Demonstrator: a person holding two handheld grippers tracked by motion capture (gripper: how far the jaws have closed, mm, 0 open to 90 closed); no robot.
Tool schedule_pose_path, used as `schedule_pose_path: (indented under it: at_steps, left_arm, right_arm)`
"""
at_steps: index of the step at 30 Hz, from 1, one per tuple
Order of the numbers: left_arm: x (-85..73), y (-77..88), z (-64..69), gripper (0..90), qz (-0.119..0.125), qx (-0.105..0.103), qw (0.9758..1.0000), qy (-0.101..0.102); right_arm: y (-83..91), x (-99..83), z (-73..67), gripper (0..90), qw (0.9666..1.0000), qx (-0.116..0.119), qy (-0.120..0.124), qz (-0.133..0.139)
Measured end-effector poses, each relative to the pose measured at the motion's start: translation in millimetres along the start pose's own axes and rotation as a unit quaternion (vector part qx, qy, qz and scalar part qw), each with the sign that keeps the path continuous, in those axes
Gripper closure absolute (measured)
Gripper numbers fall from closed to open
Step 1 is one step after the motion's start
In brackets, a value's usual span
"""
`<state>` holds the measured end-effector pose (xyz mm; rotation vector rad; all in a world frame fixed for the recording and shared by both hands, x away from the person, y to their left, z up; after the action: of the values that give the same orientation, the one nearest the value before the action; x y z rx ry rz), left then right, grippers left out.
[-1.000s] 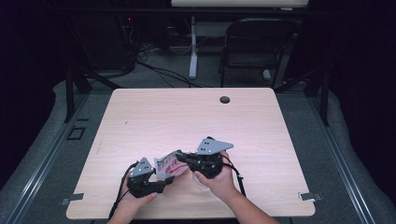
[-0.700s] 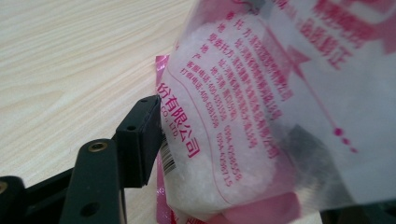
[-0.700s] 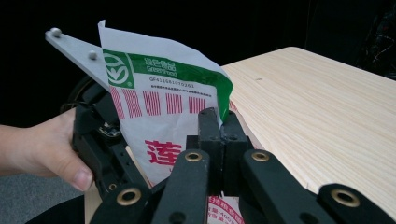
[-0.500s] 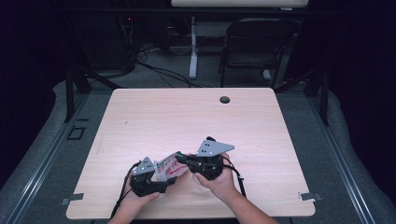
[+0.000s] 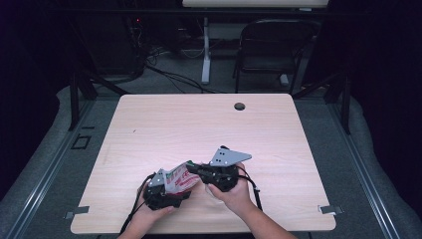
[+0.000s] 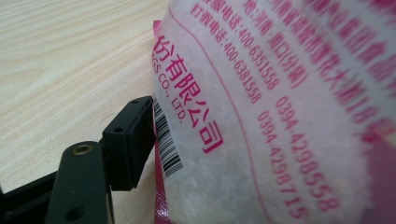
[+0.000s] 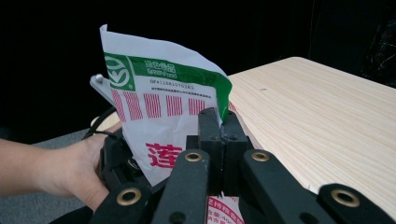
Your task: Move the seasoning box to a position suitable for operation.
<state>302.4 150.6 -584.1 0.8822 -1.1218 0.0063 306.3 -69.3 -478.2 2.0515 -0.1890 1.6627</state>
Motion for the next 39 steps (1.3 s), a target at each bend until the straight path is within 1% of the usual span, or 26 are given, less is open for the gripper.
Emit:
schedule_pose_path:
  at_steps: [4, 6, 7, 8, 9, 10, 11, 13, 14, 15, 19, 20, 22, 23, 25, 28, 29, 33, 34, 35, 39]
  left_arm:
    - [-0.8, -1.4, 0.2, 33.1, -0.001, 0.006, 1.0000, -0.003]
    - [-1.1, -1.7, 0.1, 33.8, 0.001, 0.007, 1.0000, -0.001]
    - [-1.3, -1.6, 0.0, 34.6, -0.002, 0.011, 0.9999, -0.002]
    - [-1.4, -1.4, -0.8, 35.5, -0.004, 0.015, 0.9998, -0.009]
    - [-2.1, -2.3, -0.3, 36.8, -0.004, 0.014, 0.9999, -0.001]
    - [-2.2, -2.1, -1.2, 38.0, -0.005, 0.017, 0.9998, -0.005]
    - [-2.6, -2.1, -1.5, 39.0, -0.003, 0.010, 0.9999, -0.001]
    - [-2.7, -1.9, -2.0, 42.2, -0.001, 0.010, 0.9999, -0.001]
    - [-2.7, -1.4, -2.1, 42.2, -0.003, 0.011, 0.9999, 0.000]
    - [-2.7, -0.8, -2.2, 44.5, 0.000, 0.010, 0.9999, -0.002]
    - [-2.0, 0.8, -1.5, 48.9, 0.013, 0.021, 0.9997, -0.008]
    - [-2.0, 0.8, -1.5, 50.2, 0.013, 0.021, 0.9997, -0.008]
    - [-1.6, 1.7, -1.1, 52.5, 0.013, 0.028, 0.9994, -0.017]
    - [-1.8, 1.5, -0.4, 53.0, 0.015, 0.031, 0.9993, -0.016]
    - [-1.6, 1.4, -0.2, 54.5, 0.015, 0.032, 0.9991, -0.021]
    - [-1.5, 0.9, 0.5, 55.3, 0.018, 0.035, 0.9990, -0.020]
    - [-1.3, 1.0, 0.0, 55.8, 0.018, 0.036, 0.9989, -0.023]
    - [-0.7, 2.2, 0.0, 57.1, 0.014, 0.038, 0.9990, -0.019]
    - [-0.3, 2.5, -0.3, 57.3, 0.013, 0.045, 0.9986, -0.023]
    - [-0.2, 2.8, -0.3, 57.6, 0.012, 0.044, 0.9987, -0.023]
    - [0.8, 5.2, -0.5, 59.7, 0.011, 0.057, 0.9979, -0.029]
  right_arm:
    - [0.9, 1.8, -0.2, 90.0, 1.0000, -0.001, -0.001, 0.004]
    - [1.5, 2.9, -1.0, 90.0, 1.0000, -0.001, 0.000, 0.005]
    - [1.6, 3.5, -1.5, 90.0, 1.0000, 0.000, 0.000, 0.007]
    - [2.2, 4.2, -1.8, 90.0, 1.0000, -0.001, 0.001, 0.007]
    - [2.6, 4.8, -2.0, 90.0, 1.0000, 0.001, 0.001, 0.007]
    - [3.0, 5.4, -2.6, 90.0, 0.9999, 0.002, 0.000, 0.010]
    - [3.4, 5.9, -2.8, 90.0, 0.9999, 0.001, 0.001, 0.010]
    - [3.7, 6.1, -3.0, 90.0, 0.9999, 0.001, 0.001, 0.011]
    - [3.7, 6.1, -3.1, 90.0, 0.9999, 0.002, 0.001, 0.011]
    - [4.2, 6.1, -2.8, 90.0, 0.9999, 0.000, 0.001, 0.011]
    - [5.3, 6.7, -2.3, 90.0, 0.9999, 0.002, -0.002, 0.014]
    - [5.3, 6.7, -2.3, 90.0, 0.9999, 0.002, -0.002, 0.014]
    - [5.9, 7.2, -2.5, 90.0, 0.9999, 0.001, -0.001, 0.015]
    - [5.9, 7.1, -2.5, 90.0, 0.9999, 0.001, -0.002, 0.015]
    - [5.8, 7.1, -2.3, 90.0, 0.9999, 0.002, -0.002, 0.015]
    - [6.2, 7.0, -2.0, 90.0, 0.9999, 0.000, -0.001, 0.014]
    - [6.4, 7.1, -1.9, 90.0, 0.9999, 0.000, -0.001, 0.014]
    - [6.8, 7.1, -1.8, 90.0, 0.9999, 0.001, -0.001, 0.015]
    - [6.9, 7.0, -1.6, 90.0, 0.9999, 0.001, -0.001, 0.014]
    - [7.0, 6.9, -1.4, 90.0, 0.9999, 0.001, -0.001, 0.014]
    - [7.4, 6.4, -0.7, 90.0, 0.9999, 0.003, -0.003, 0.015]
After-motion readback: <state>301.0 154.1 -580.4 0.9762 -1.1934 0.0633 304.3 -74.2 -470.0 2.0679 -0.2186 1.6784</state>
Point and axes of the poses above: each handheld gripper's, and its own axes: y roughly backward along the jaws, x roughly out of its top, z roughly to its right, the point moved 1 cm from there along -y, roughly forward along the jaws, and after that the axes turned 2 degrees about -y, right-handed, at the moved point
